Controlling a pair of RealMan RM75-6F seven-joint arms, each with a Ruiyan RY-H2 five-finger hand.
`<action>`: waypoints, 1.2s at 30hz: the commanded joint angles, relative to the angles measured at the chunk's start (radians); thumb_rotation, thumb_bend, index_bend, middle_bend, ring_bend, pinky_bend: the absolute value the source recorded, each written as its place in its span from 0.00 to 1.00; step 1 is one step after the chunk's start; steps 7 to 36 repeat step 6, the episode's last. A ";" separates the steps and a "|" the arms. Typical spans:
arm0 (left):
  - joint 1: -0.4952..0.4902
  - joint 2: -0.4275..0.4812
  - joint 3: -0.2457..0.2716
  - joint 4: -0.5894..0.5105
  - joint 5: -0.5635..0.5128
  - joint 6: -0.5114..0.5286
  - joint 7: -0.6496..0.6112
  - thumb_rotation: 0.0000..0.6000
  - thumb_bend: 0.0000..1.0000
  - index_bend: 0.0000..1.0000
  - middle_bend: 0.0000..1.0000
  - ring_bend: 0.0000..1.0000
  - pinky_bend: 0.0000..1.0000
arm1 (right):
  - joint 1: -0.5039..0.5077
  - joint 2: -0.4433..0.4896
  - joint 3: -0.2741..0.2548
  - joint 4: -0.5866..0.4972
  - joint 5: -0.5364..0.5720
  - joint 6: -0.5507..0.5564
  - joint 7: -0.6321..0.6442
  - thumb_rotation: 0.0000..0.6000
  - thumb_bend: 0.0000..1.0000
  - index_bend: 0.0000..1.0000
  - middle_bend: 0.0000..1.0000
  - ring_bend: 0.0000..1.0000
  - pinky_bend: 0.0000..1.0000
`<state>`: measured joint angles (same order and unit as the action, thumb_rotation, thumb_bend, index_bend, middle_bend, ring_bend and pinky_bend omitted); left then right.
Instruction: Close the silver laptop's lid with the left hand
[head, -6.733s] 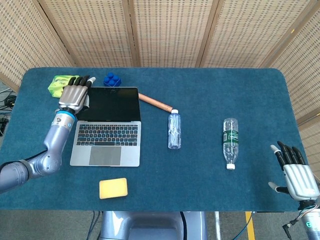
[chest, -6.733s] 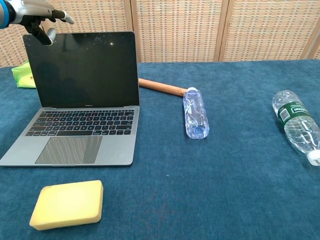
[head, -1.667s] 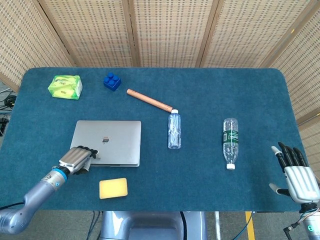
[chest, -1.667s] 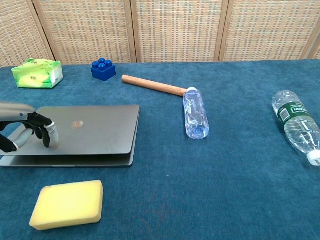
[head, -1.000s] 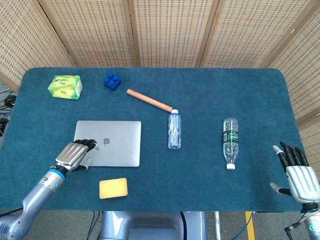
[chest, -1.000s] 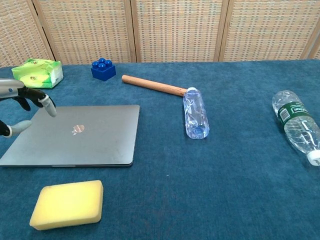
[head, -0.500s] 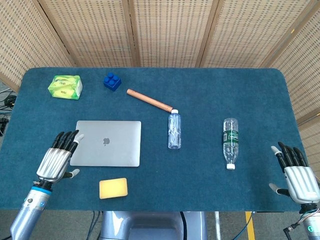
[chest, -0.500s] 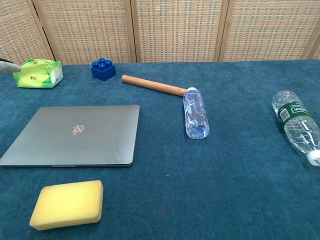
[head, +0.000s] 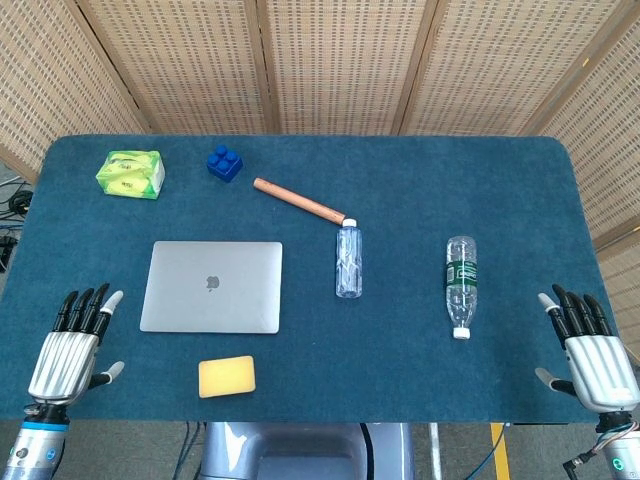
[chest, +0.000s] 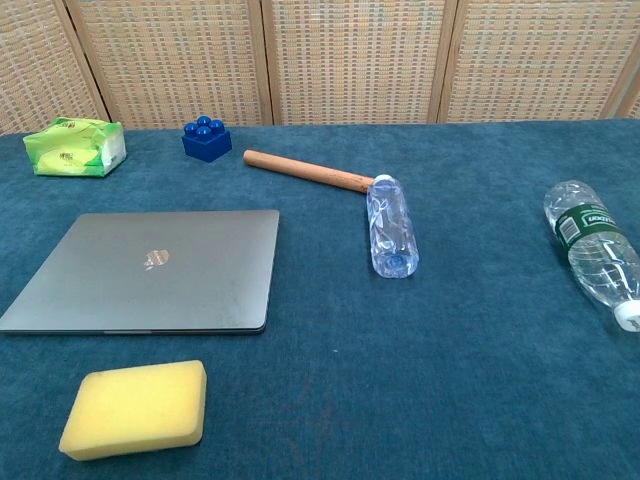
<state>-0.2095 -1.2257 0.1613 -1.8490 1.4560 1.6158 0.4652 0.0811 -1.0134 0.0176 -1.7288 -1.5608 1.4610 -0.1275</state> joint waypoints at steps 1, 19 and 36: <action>0.008 0.011 -0.011 0.004 0.003 -0.011 -0.014 1.00 0.11 0.00 0.00 0.00 0.00 | 0.001 -0.002 -0.002 -0.002 -0.003 -0.002 -0.007 1.00 0.00 0.00 0.00 0.00 0.00; 0.018 0.022 -0.028 0.004 0.006 -0.024 -0.029 1.00 0.11 0.00 0.00 0.00 0.00 | -0.001 -0.003 0.000 -0.003 -0.005 0.004 -0.009 1.00 0.00 0.00 0.00 0.00 0.00; 0.018 0.022 -0.028 0.004 0.006 -0.024 -0.029 1.00 0.11 0.00 0.00 0.00 0.00 | -0.001 -0.003 0.000 -0.003 -0.005 0.004 -0.009 1.00 0.00 0.00 0.00 0.00 0.00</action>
